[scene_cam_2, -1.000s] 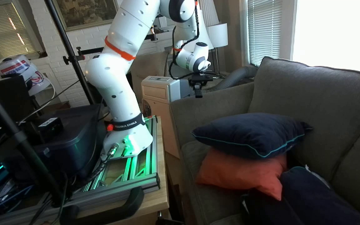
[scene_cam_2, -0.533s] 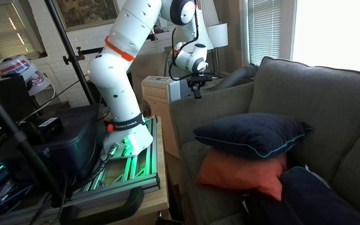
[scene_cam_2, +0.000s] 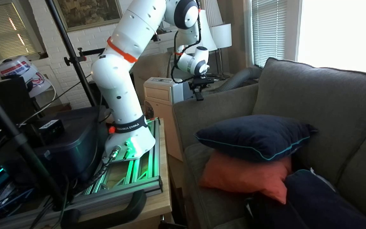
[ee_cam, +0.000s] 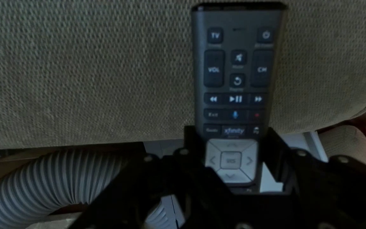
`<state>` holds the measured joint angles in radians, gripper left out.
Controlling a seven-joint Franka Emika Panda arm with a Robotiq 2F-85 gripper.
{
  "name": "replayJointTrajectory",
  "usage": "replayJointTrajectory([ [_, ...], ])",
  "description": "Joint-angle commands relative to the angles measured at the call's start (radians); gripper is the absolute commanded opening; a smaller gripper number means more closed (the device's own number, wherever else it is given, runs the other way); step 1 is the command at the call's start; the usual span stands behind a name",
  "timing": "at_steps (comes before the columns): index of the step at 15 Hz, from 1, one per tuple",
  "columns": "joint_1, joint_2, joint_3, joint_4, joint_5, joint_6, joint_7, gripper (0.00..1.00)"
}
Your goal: Remove the remote control from the pillow and place it on the left armrest of the sofa.
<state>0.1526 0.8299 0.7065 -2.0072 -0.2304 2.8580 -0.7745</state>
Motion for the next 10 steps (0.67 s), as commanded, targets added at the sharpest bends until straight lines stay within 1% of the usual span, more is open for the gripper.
replayJointTrajectory([
  [1, 0.025, 0.026, -0.014, 0.038, -0.001, -0.023, -0.014, 0.28],
  [10, 0.058, 0.049, -0.038, 0.057, 0.000, -0.009, 0.002, 0.28],
])
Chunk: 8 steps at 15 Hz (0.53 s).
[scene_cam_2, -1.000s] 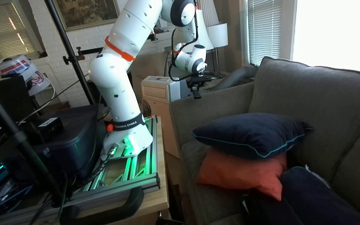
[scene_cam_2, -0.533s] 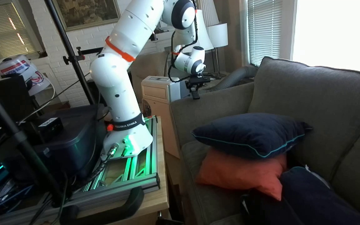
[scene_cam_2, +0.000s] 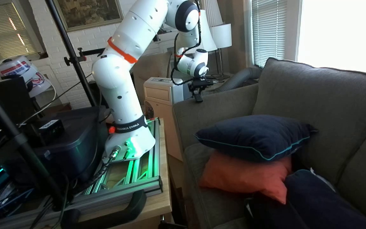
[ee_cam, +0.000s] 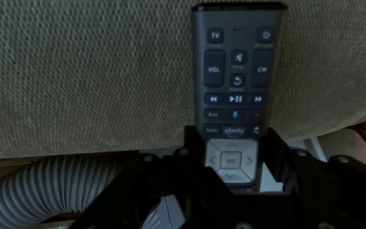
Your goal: Remove the remote control from the pillow and place it on the left armrest of the sofa.
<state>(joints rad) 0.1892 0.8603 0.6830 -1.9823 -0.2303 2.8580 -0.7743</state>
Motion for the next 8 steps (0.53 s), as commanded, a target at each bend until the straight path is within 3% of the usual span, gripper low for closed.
replayJointTrajectory([
  [1, 0.026, 0.019, -0.018, 0.035, 0.000, -0.010, 0.004, 0.28],
  [8, 0.049, 0.032, -0.036, 0.056, 0.004, -0.004, 0.016, 0.28],
])
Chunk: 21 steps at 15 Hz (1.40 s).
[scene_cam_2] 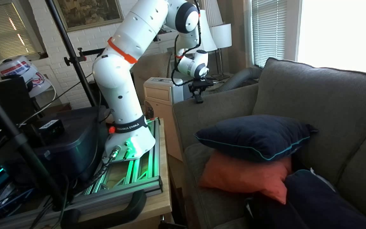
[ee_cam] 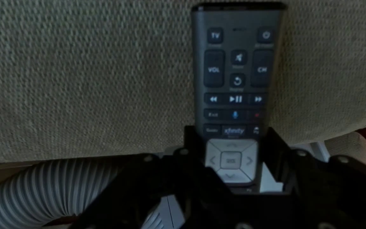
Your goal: Remove the remote control from the pillow and place it on the left armrest of the sofa.
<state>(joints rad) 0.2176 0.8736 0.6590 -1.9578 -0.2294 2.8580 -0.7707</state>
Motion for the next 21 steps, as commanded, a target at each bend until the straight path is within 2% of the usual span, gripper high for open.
replayJointTrajectory([
  [1, 0.024, 0.020, -0.014, 0.034, 0.004, -0.003, 0.015, 0.30],
  [2, 0.026, 0.021, -0.016, 0.036, 0.005, -0.003, 0.019, 0.61],
  [3, 0.027, 0.022, -0.017, 0.039, 0.006, -0.003, 0.023, 0.79],
  [6, 0.030, 0.028, -0.020, 0.054, 0.008, -0.003, 0.030, 0.99],
  [16, 0.023, 0.028, -0.026, 0.059, 0.011, 0.001, 0.050, 1.00],
  [21, -0.004, -0.008, -0.029, 0.050, 0.038, 0.010, 0.114, 1.00],
])
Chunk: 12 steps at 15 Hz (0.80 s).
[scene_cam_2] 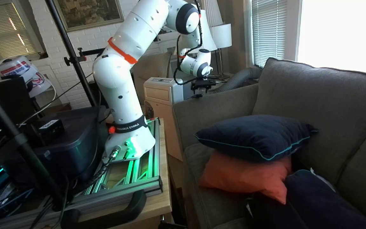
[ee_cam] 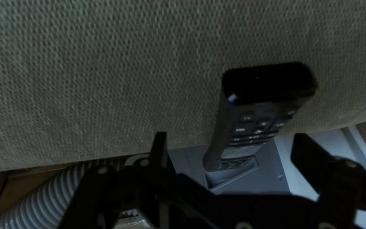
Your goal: Remove the remote control from the pillow and place it on the left armrest of the sofa.
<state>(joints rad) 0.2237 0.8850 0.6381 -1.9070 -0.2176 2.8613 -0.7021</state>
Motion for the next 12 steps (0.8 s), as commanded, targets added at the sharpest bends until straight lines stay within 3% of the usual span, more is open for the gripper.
replayJointTrajectory([
  [1, -0.016, -0.035, -0.014, -0.005, 0.035, 0.005, 0.077, 1.00],
  [6, -0.049, -0.106, -0.039, -0.030, 0.065, 0.009, 0.206, 1.00],
  [12, -0.020, -0.247, -0.144, -0.071, 0.114, -0.060, 0.403, 1.00],
])
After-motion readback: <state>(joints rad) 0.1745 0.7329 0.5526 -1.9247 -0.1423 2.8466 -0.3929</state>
